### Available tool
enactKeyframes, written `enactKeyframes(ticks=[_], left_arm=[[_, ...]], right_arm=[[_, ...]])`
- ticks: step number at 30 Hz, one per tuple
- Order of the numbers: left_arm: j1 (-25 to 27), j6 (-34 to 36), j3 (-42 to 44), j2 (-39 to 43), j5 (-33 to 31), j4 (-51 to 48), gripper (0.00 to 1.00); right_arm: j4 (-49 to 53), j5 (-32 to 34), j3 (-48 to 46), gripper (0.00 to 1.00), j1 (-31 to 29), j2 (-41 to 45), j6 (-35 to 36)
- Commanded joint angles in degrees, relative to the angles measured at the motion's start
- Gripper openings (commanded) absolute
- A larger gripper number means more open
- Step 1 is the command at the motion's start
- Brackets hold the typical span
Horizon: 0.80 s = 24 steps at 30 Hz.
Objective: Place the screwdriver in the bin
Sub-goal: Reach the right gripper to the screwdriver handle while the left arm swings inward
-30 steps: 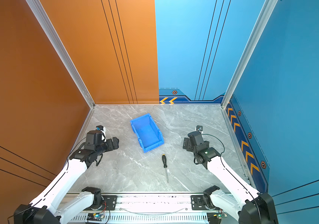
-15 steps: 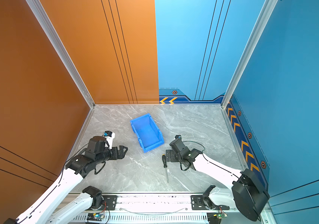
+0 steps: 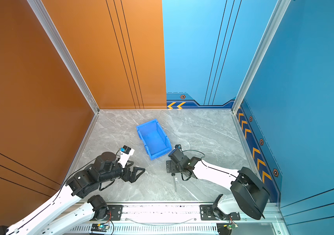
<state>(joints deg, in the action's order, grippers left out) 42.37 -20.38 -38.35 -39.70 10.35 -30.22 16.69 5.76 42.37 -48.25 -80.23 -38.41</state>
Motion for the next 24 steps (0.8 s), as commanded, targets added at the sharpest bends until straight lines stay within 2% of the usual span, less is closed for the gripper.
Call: enactKeyframes(ticks=[1,7,17,21,24], left_arm=[[3.0,0.98,-0.09,-1.19,-3.43,0.72,0.98],[7.92,0.3,0.11,-2.14,-9.57,0.95,0.98],[8.77,-0.27,0.45,-1.74,-11.57,0.95,0.98],[8.78,-0.1,0.64,-1.35,-11.84,0.85,0.98],[8.71,-0.1,0.81,-0.93,-12.11,0.94,0.98]], right_arm=[[-1.43,-0.25,1.05,0.91,-0.27,-1.73,0.71],[-3.11,-0.5,1.91,0.74,-0.61,-5.69,1.1],[-3.79,-0.16,4.0,0.67,-1.93,-10.68,2.69],[-3.77,0.51,3.72,0.53,-2.45,-11.09,2.51],[-3.44,1.04,3.09,0.49,-2.64,-11.18,2.21]])
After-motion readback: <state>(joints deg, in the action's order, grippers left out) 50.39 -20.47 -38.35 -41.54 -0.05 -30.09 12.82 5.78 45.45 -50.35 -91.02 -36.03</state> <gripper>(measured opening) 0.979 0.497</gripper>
